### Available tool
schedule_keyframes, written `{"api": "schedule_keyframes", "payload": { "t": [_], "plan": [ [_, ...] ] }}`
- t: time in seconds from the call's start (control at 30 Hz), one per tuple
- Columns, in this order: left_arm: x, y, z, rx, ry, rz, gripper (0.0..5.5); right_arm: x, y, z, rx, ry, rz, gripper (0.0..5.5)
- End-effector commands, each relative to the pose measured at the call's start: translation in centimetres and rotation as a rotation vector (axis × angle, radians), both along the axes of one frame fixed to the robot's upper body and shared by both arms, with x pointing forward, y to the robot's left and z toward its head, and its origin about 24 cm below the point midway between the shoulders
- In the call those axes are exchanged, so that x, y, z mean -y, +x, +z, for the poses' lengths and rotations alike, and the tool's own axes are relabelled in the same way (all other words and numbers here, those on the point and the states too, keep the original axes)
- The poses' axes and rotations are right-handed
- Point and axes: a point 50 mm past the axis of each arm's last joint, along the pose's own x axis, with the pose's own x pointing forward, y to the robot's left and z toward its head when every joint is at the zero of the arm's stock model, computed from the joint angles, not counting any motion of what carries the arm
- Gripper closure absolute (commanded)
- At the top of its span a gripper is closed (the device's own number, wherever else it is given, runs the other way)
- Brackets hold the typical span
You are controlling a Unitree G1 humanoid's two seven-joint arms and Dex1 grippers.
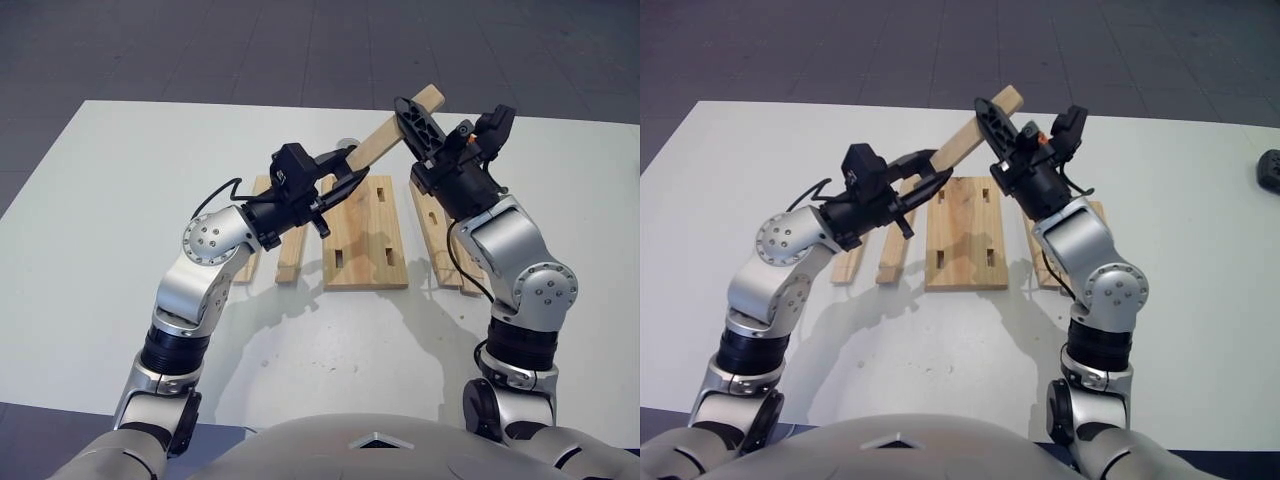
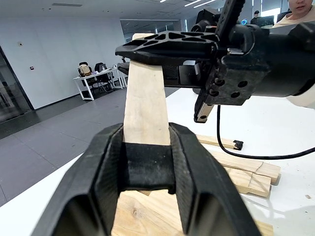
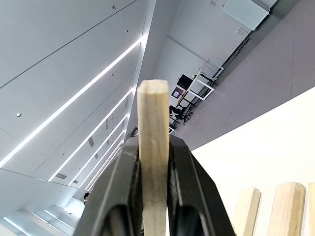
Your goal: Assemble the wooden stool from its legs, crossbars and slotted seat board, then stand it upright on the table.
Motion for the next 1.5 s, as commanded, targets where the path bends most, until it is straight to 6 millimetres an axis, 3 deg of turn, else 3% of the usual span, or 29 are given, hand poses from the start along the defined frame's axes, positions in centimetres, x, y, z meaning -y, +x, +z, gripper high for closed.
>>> {"api": "schedule_keyframes", "payload": {
  "t": [0.03, 0.2, 0.4, 0.53, 0.7, 0.87, 0.97, 1.1, 1.27, 1.5],
  "plan": [
    [-0.8, 0.2, -1.4, -0.081, 0.019, 0.046, 3.33, 2.4, 0.6, 0.6, 0.047, -0.047, -0.163, 5.06],
    [-2.6, -0.4, -1.7, -0.142, -0.035, 0.112, 2.61, 6.3, 0.5, -0.8, 0.025, -0.254, -0.427, 5.06],
    [-6.9, 1.7, -1.6, -0.130, -0.149, 0.550, 1.69, 9.7, 0.0, -4.7, 0.019, -0.652, -0.618, 5.06],
    [-7.4, 2.3, -1.7, -0.122, -0.178, 0.661, 0.96, 10.5, 1.0, -6.0, 0.053, -0.772, -0.667, 5.06],
    [-7.3, 2.6, -2.2, -0.127, -0.161, 0.682, 0.11, 11.3, 1.3, -7.7, 0.023, -0.876, -0.680, 5.06],
    [-7.5, 2.3, -2.8, -0.144, -0.151, 0.703, 0.10, 11.4, 0.2, -8.7, -0.013, -0.860, -0.689, 5.06],
    [-7.2, 2.2, -3.1, -0.156, -0.147, 0.695, 0.10, 10.2, 0.1, -7.5, 0.032, -0.729, -0.677, 5.06],
    [-6.8, 2.2, -3.4, -0.164, -0.139, 0.681, 0.10, 9.0, 0.7, -6.9, 0.066, -0.699, -0.646, 5.06],
    [-6.6, 2.3, -3.4, -0.165, -0.138, 0.678, 0.10, 8.1, 1.4, -9.1, 0.041, -0.800, -0.565, 5.06],
    [-6.5, 2.3, -3.7, -0.169, -0.135, 0.676, 0.10, 8.1, 1.9, -10.1, 0.023, -0.836, -0.563, 5.06]
  ]
}}
